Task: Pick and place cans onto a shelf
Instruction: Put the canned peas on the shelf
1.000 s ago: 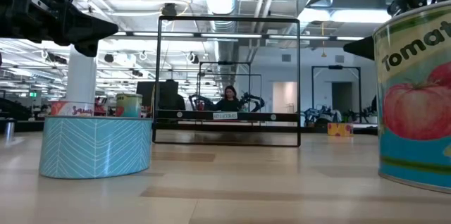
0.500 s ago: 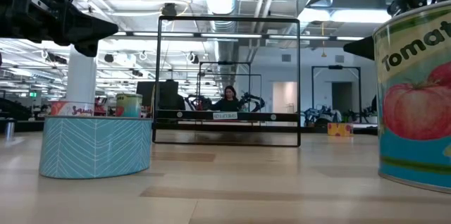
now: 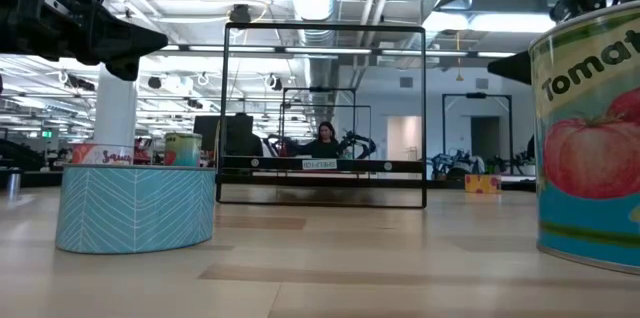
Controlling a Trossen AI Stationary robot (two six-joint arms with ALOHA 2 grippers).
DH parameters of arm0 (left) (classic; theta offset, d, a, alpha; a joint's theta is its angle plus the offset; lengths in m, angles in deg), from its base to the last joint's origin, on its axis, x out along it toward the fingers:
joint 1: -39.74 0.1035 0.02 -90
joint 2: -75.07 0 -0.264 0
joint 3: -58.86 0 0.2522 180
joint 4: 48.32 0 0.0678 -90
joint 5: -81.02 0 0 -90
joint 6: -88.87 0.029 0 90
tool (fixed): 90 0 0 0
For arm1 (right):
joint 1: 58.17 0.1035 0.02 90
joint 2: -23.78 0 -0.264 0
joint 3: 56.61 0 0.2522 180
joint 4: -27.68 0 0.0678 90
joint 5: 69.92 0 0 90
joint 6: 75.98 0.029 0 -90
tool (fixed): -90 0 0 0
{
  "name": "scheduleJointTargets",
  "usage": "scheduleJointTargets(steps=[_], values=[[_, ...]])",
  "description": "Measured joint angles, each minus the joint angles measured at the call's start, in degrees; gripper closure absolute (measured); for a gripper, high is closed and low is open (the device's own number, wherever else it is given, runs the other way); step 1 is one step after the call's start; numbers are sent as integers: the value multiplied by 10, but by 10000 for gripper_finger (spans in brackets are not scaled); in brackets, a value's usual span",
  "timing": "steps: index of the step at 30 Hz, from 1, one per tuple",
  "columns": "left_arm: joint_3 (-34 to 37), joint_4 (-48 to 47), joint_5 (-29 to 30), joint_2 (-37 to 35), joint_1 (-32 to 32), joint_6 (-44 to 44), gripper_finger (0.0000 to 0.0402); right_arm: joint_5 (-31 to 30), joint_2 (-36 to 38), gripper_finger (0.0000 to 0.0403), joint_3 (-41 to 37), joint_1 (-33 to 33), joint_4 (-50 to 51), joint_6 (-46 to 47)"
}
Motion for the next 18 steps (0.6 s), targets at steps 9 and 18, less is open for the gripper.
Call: scheduleJointTargets(steps=[9, 18], values=[[0, 0, 0, 0, 0, 0, 401, -2, 0, 365, 0, 1, -67, 171], [0, 2, 0, 0, 0, 8, 401, -17, 0, 365, 0, -2, -108, 178]])
